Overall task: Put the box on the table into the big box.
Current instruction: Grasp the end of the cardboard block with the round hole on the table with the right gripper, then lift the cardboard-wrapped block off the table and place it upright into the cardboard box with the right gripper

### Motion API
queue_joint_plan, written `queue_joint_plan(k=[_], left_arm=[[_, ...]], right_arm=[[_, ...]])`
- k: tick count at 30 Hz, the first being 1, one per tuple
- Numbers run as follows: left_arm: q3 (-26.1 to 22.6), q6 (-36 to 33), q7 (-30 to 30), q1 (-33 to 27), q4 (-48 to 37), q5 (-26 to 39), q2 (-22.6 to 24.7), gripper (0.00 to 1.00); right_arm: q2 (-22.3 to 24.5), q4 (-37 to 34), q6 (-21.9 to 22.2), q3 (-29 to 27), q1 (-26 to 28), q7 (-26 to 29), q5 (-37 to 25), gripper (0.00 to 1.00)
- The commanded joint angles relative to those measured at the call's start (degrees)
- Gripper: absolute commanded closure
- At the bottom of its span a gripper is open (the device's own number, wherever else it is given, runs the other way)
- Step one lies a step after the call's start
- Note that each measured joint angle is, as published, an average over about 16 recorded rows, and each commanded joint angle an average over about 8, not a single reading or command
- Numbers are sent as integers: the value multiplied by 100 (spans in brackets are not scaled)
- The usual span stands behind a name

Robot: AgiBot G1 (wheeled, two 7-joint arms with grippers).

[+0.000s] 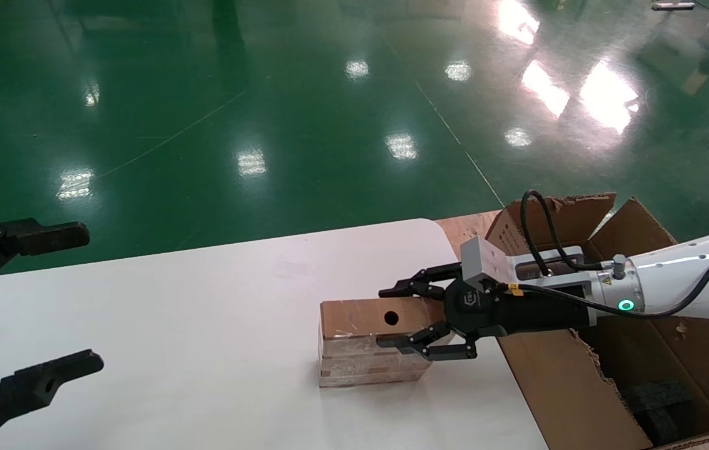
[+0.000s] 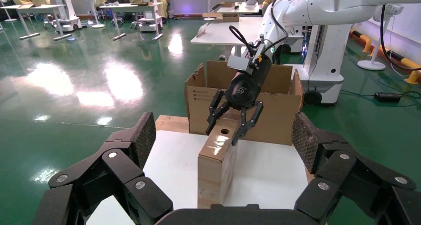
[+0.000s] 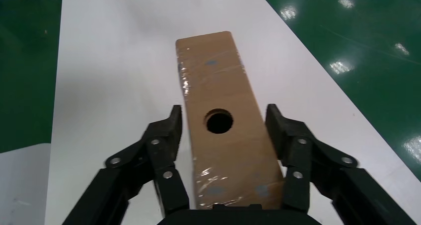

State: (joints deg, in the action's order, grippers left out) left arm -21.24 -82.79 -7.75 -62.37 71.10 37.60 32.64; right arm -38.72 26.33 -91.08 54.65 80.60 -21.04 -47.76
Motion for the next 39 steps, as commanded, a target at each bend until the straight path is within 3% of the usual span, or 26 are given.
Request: queue_joint_plan(k=[1, 8, 10, 15, 18, 25, 32, 39], left_arm=[[0, 0, 0, 0, 0, 0, 0, 0], [0, 0, 0, 0, 0, 0, 0, 12], [0, 0, 0, 0, 0, 0, 0, 27], [0, 0, 0, 0, 0, 0, 0, 80], [0, 0, 0, 0, 0, 0, 0, 98], [0, 0, 0, 0, 0, 0, 0, 100], [0, 0, 0, 0, 0, 0, 0, 100], [0, 0, 0, 0, 0, 0, 0, 100]], right_arm=[[0, 1, 0, -1, 0, 0, 0, 100], [-3, 16, 29, 3, -8, 9, 6, 100], [5, 65, 46, 9, -19, 38, 31, 100], [110, 400, 82, -6, 5, 253, 218, 100], [253, 752, 112, -69, 149, 479, 394, 100], [751, 1617, 353, -432, 960, 1233, 818, 100], [1471, 2073, 894, -789, 1847, 1997, 835, 100], [2604, 2130, 1231, -835, 1932, 2346, 592, 100]])
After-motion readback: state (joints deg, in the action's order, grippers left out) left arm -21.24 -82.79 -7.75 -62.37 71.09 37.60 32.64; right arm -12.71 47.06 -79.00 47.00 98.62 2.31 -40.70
